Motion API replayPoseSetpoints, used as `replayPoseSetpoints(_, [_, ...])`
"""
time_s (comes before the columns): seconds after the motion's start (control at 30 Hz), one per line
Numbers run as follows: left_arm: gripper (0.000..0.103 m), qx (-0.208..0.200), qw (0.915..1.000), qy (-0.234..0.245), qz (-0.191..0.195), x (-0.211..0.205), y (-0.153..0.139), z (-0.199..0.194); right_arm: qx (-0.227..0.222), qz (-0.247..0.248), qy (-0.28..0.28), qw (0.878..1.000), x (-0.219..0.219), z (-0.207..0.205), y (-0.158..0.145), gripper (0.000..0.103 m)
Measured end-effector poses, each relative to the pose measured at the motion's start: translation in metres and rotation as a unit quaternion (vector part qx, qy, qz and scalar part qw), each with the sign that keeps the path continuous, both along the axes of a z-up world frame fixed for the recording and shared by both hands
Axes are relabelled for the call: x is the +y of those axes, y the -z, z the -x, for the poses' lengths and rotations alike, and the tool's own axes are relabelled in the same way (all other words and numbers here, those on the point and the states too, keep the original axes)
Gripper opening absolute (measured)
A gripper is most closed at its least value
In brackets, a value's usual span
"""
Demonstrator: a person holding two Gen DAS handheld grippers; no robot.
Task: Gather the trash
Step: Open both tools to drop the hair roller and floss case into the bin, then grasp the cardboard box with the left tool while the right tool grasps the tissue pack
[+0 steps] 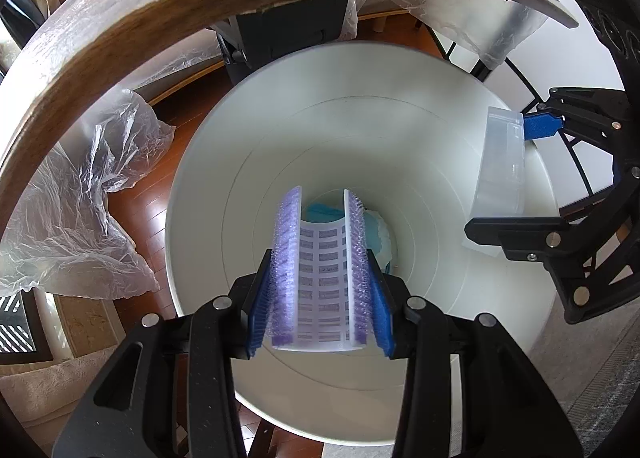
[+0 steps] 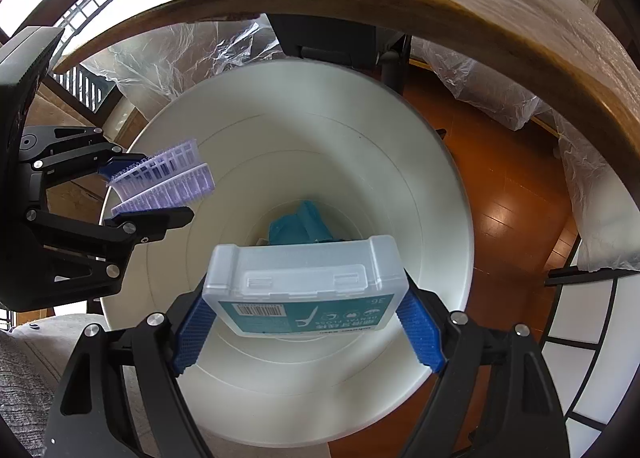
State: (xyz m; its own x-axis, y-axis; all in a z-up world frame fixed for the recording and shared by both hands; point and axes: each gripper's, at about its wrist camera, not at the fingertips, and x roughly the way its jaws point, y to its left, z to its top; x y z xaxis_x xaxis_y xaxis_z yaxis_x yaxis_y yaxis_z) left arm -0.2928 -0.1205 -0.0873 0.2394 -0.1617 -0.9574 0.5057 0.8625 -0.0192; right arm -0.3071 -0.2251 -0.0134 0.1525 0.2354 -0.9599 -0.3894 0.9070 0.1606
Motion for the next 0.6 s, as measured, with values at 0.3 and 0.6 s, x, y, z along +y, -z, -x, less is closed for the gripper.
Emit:
replayPoseSetpoints(0.3, [0.044,0.004,1.0000,0.003,-0.005,-0.001,0.007,-0.004,0.007,0.007,0.002,1.000,0.002,-0.002,0.005,0.081])
replayPoseSetpoints(0.6, [0.067,-0.017,0.9995,-0.018,0.018,0.009,-0.006,-0.002,-0.018,-0.002,0.022,1.000,-0.011,0.000,-0.013,0.093])
